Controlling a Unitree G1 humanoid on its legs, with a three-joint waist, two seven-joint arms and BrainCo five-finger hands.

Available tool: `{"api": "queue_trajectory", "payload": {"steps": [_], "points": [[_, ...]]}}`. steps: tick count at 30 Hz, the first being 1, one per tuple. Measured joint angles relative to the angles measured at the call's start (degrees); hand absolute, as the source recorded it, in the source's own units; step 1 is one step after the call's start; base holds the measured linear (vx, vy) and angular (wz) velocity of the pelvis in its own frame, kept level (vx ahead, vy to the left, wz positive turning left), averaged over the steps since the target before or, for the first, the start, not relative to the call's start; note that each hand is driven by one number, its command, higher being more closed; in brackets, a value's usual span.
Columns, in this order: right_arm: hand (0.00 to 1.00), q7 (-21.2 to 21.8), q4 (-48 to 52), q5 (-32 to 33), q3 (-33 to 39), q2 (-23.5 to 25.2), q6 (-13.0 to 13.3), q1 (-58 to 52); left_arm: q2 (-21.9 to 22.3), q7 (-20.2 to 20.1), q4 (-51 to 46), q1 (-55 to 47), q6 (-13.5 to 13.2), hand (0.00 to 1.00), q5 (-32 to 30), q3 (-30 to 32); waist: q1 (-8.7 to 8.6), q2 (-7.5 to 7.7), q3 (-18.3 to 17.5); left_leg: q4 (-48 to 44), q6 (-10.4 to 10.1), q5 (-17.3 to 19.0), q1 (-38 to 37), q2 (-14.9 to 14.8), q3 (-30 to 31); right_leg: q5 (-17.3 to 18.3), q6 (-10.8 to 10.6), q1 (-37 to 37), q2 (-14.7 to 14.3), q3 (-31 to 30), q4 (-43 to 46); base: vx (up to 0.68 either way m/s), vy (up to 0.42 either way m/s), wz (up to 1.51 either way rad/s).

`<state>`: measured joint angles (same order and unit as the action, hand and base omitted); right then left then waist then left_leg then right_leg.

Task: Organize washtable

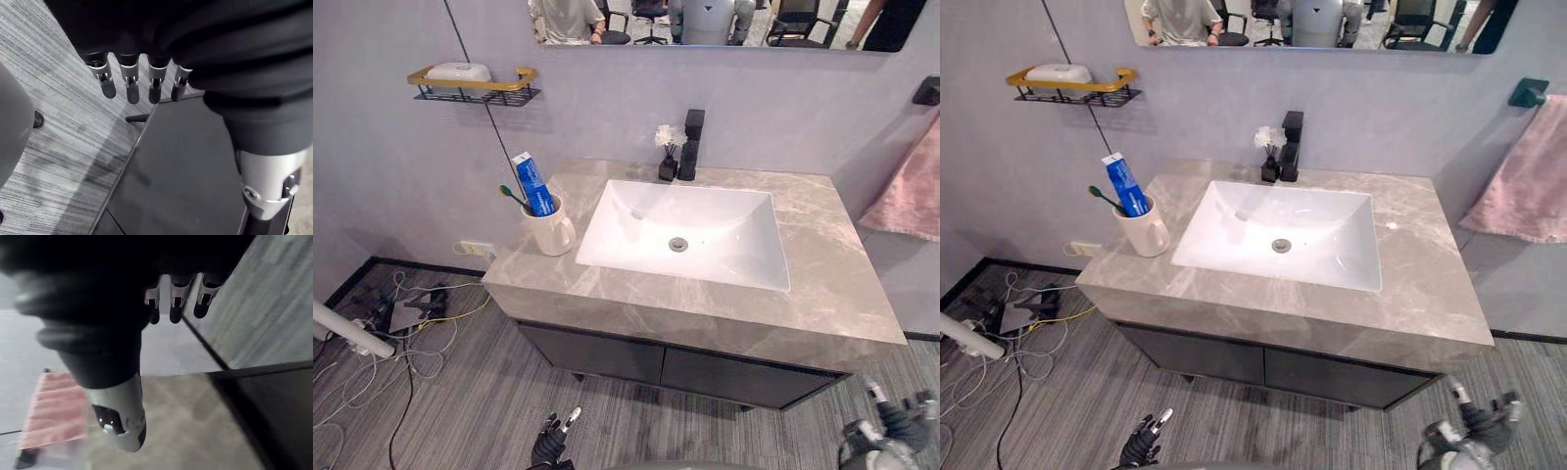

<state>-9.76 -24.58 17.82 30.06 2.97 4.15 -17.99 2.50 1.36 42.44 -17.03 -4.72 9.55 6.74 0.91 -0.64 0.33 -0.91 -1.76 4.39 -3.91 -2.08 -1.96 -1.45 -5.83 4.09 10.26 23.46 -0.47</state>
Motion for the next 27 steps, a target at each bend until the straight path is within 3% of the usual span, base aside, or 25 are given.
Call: {"api": "queue_trajectory", "payload": {"steps": [9,19,27], "points": [[0.0,4.79,-13.18,-3.5,-1.69,-0.21,-0.87,0.55,-1.16,0.09,2.28,1.43,-0.16,0.0,-0.35,-2.07,0.42,-0.03,0.04,0.86,0.06,0.0,-1.02,0.16,0.29,0.27,-0.31,0.63,-0.08,0.08,0.17,0.0,0.0,0.0],[0.0,6.83,-23.13,-5.54,-7.2,-1.08,-1.0,3.0,-3.0,0.14,5.57,3.67,-0.36,0.0,-1.32,-4.66,1.31,0.32,0.24,2.18,0.19,-0.75,-1.47,1.08,2.91,0.06,-0.58,2.09,-0.13,1.76,-1.32,0.01,0.006,0.09],[0.0,7.53,-27.1,-5.7,-10.9,-1.53,-0.52,7.57,-4.18,0.15,7.52,4.82,-0.97,0.0,-1.96,-4.77,1.49,1.44,1.61,2.97,0.19,-1.0,-2.01,1.55,3.85,0.03,-0.64,2.71,-0.2,2.31,-2.16,0.01,0.002,0.04]]}}
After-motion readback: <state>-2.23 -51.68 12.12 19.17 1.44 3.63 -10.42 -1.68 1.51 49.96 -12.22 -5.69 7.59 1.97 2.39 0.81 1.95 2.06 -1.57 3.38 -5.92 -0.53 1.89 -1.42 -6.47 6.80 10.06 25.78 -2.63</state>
